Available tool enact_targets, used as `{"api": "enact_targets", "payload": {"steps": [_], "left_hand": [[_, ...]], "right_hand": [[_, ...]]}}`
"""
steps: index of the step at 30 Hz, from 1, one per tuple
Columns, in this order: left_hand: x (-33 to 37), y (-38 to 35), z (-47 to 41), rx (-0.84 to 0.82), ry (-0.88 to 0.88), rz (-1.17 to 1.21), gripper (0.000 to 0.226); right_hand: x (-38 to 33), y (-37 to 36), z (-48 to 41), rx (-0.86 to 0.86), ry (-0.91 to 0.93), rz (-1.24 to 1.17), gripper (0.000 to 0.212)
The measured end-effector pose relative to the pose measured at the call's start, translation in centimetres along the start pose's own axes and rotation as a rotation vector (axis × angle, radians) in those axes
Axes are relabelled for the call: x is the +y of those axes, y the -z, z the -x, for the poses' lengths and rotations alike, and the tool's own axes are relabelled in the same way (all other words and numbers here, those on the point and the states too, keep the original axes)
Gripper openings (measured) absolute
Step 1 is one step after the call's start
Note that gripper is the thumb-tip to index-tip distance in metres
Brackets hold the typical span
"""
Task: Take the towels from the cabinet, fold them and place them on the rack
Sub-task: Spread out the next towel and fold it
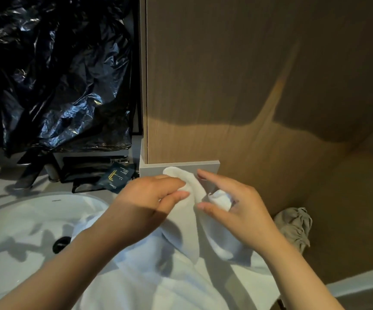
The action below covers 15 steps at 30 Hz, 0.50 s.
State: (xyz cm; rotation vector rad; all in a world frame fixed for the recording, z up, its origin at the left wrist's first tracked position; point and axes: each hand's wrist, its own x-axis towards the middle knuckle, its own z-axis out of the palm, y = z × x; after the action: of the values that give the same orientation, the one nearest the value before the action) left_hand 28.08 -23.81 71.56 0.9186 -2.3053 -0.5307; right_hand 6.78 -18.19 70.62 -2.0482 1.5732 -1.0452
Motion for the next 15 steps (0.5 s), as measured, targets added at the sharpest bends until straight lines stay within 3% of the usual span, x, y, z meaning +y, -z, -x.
{"api": "enact_targets", "payload": {"steps": [4, 9, 15], "left_hand": [[1.0, 0.9, -1.2, -0.075, -0.061, -0.001, 0.021], [1.2, 0.8, -1.6, -0.047, -0.055, -0.004, 0.025], [-0.2, 0.3, -1.1, -0.003, 0.004, 0.139, 0.018]], "right_hand": [[-0.4, -0.1, -0.6, -0.004, -0.017, -0.149, 0.031], [-0.5, -0.4, -0.5, 0.014, -0.018, -0.211, 0.008], [-0.4, 0.9, -0.4, 0.223, 0.022, -0.126, 0.005]]}}
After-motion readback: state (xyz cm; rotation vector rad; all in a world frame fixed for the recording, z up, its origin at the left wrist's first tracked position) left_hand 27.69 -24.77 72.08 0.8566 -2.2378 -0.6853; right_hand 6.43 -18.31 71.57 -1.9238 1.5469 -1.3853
